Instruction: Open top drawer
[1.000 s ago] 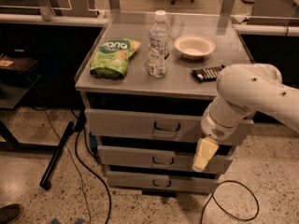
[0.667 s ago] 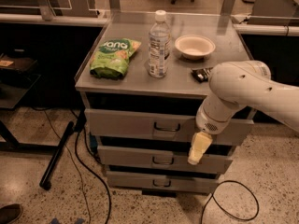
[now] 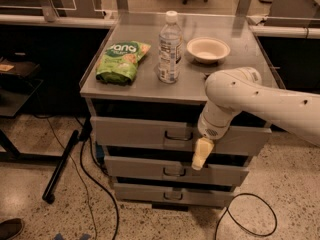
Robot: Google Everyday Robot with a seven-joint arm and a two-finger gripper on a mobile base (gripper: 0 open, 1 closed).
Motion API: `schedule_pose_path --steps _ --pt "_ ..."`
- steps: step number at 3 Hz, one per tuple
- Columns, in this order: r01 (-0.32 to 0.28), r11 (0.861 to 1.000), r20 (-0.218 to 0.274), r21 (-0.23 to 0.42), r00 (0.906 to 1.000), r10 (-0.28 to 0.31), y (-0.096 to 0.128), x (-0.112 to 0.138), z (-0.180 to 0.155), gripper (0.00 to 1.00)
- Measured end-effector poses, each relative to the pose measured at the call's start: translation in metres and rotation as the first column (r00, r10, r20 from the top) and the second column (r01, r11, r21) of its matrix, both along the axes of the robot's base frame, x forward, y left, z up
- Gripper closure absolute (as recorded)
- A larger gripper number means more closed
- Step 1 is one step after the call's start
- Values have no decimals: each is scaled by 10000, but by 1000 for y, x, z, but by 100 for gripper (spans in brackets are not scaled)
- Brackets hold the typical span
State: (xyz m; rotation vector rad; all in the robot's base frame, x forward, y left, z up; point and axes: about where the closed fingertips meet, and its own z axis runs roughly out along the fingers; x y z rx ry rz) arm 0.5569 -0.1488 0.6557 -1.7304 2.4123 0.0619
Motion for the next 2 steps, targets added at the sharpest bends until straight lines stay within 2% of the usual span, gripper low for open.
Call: schedule_pose_path --steps 1,2 --pt "-182 9995 -308 -268 9994 174 3 -2 -19 0" --pt "-222 9993 -378 -309 9991 211 3 -4 -18 0"
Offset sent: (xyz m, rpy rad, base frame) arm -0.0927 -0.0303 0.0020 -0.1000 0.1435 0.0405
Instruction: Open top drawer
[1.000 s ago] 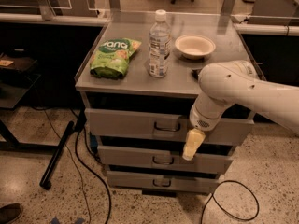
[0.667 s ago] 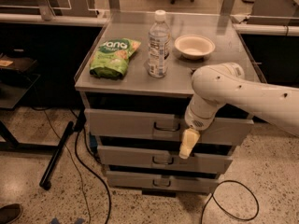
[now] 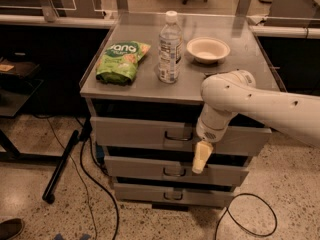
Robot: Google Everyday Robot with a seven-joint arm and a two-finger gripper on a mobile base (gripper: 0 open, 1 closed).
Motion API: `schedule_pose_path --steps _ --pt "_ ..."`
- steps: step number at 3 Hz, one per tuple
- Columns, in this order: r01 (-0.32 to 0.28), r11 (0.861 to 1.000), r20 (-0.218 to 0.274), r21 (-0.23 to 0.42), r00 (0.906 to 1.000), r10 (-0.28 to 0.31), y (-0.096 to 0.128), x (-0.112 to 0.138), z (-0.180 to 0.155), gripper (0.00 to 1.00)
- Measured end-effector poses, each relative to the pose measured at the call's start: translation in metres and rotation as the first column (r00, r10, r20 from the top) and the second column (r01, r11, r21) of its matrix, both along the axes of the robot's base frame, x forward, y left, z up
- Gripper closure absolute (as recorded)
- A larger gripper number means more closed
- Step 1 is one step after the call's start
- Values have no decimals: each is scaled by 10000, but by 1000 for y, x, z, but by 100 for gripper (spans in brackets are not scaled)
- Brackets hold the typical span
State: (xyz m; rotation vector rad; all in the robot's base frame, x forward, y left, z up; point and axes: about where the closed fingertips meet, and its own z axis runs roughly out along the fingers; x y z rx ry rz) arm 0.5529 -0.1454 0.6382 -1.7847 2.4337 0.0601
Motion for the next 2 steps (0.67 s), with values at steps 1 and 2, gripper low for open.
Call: schedule_pose_path --steps 1,2 --pt "-61 10000 -258 54 9996 62 -4 -20 8 0" --pt "29 9998 -602 171 9982 -19 -19 -69 29 0"
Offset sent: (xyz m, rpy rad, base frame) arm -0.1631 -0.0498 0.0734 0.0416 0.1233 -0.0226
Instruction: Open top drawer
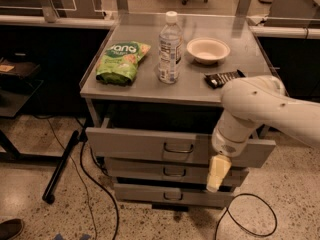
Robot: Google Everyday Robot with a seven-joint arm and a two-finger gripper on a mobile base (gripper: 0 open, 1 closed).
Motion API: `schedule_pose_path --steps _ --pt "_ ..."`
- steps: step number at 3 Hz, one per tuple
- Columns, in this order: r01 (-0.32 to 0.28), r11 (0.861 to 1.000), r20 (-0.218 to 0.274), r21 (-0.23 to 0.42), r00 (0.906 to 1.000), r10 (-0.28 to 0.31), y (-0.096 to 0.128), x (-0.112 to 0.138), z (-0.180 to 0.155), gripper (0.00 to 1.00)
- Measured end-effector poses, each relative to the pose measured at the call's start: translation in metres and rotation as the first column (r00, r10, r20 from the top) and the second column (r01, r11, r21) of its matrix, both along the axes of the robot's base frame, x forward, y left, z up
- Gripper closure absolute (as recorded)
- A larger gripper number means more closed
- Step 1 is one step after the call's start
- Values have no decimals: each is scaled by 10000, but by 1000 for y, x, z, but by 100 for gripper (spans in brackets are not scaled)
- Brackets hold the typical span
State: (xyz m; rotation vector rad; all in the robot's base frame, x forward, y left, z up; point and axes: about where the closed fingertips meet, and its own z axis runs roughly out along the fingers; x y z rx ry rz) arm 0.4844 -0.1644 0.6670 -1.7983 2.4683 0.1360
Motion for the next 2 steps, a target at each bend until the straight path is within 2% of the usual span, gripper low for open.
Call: schedule_pose_path --steps 1,2 --pt "4 9998 -338 208 9994 3 -12 -48 22 0" --pt "4 9997 -325 237 9995 4 -13 -51 24 0"
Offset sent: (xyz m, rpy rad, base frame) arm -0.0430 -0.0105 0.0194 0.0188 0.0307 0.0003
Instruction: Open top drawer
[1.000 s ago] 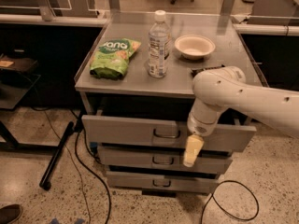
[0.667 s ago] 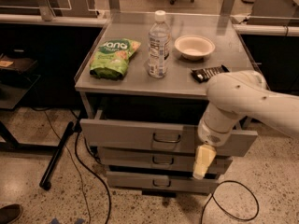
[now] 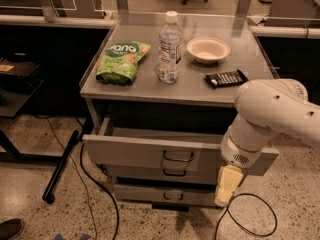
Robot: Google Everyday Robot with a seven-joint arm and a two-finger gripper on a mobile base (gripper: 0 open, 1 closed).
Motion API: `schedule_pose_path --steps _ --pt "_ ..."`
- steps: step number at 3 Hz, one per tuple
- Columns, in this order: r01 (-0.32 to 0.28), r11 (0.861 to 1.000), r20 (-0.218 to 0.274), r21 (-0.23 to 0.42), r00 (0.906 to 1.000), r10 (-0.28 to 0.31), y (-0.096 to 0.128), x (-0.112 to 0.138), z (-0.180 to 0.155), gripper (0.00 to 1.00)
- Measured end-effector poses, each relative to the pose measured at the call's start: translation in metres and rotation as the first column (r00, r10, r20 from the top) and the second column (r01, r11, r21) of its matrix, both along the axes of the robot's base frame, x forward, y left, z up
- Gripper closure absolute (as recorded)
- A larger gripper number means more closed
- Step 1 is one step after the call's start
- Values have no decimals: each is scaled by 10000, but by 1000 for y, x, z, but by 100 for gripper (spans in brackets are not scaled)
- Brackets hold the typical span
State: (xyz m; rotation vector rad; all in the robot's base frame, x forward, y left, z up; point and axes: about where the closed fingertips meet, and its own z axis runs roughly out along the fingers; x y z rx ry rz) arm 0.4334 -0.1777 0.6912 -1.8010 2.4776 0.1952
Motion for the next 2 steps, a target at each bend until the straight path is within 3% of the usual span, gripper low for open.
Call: schedule_pose_path --steps 1,2 --pt "-345 9994 -16 68 9994 345 -2 -9 -1 0" --pt "-457 9990 -371 8 9983 457 -20 -36 -5 0"
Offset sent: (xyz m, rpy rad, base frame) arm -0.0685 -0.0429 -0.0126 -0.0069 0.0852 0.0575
